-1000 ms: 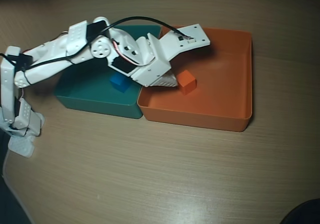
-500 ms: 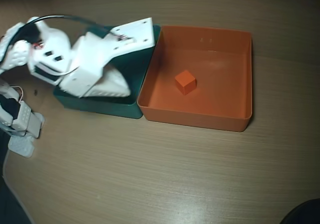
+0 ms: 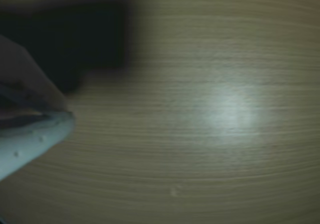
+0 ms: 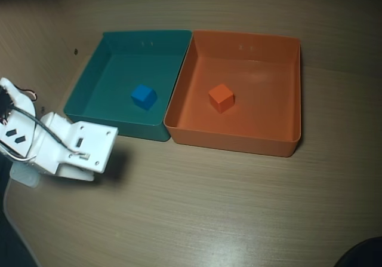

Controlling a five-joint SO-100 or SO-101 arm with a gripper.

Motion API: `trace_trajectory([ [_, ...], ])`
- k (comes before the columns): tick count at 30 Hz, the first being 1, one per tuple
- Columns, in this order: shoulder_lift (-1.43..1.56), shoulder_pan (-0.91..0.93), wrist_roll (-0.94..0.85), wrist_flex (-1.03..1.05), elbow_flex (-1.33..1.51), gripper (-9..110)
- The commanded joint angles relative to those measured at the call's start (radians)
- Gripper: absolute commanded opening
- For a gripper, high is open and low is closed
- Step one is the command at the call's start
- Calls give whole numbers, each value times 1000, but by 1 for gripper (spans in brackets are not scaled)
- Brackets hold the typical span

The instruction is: Grasp a cube and put it in the box.

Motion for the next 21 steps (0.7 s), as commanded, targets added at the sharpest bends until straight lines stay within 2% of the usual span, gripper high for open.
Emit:
trace_trajectory([
  [1, 213, 32, -6, -12, 155, -4],
  [14, 857, 51, -6, -12, 741, -5],
  [21, 943, 40, 9, 9, 773, -4],
])
